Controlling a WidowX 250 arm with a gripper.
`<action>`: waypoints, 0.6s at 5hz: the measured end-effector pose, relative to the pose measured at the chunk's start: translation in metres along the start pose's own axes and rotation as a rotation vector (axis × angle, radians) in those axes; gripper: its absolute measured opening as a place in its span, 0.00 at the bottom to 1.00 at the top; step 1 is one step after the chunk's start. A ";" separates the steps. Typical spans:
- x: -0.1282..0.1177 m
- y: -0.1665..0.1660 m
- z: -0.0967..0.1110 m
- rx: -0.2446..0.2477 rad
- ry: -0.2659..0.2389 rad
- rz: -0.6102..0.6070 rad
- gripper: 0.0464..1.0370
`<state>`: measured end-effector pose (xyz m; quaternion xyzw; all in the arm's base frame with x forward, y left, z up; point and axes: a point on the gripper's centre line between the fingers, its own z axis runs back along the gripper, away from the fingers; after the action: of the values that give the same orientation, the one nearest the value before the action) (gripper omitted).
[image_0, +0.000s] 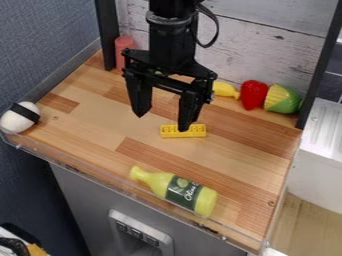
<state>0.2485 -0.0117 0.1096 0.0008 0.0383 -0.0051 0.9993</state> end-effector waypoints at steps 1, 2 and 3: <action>0.021 0.021 -0.001 0.002 0.013 -0.118 0.96; 0.056 0.047 0.002 0.005 0.018 -0.304 0.96; 0.094 0.080 0.005 0.008 0.021 -0.517 0.96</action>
<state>0.3438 0.0675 0.1077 -0.0051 0.0476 -0.2603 0.9643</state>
